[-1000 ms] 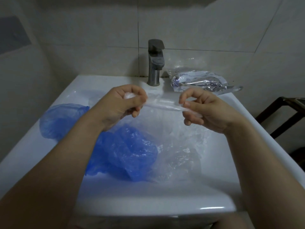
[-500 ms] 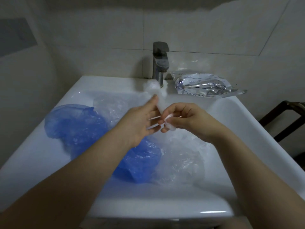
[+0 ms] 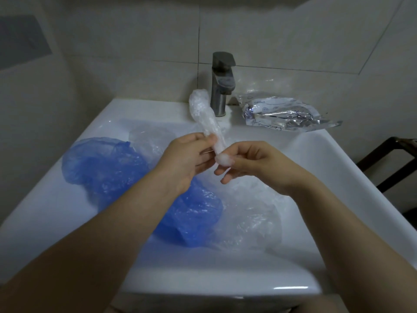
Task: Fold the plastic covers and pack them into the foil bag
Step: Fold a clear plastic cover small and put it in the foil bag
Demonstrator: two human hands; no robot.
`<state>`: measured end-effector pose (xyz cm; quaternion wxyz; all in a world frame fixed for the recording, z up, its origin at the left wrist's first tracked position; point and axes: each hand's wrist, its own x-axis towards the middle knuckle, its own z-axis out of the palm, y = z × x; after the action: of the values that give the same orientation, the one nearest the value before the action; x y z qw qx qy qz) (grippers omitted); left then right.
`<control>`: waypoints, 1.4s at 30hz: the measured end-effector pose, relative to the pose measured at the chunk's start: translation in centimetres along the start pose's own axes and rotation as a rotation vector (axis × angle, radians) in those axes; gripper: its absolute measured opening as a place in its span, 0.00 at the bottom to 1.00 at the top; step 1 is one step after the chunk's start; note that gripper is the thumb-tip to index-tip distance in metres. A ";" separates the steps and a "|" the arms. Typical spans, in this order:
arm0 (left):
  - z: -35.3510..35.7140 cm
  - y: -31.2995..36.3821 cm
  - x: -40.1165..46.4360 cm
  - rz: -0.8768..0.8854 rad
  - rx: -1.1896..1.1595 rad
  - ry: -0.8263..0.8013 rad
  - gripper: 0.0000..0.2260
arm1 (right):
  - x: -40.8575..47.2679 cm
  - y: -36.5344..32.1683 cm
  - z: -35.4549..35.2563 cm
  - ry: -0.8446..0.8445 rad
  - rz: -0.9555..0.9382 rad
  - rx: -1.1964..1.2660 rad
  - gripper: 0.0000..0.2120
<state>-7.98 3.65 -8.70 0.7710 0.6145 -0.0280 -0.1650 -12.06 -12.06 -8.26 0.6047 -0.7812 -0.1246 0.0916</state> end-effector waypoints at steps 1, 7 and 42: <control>0.1 -0.1 -0.1 0.006 0.014 0.008 0.05 | 0.1 0.1 0.1 0.027 0.020 -0.023 0.07; 0.6 -0.4 -0.3 -0.028 -0.026 -0.023 0.05 | 0.7 0.6 0.4 0.241 0.064 0.093 0.11; -0.1 -0.5 0.4 0.030 0.218 0.040 0.08 | 1.0 0.7 1.0 0.221 -0.373 -0.605 0.07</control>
<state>-7.70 3.53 -9.23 0.7022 0.6975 -0.0397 -0.1370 -11.37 -10.98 -9.24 0.3625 -0.8938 -0.2202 -0.1460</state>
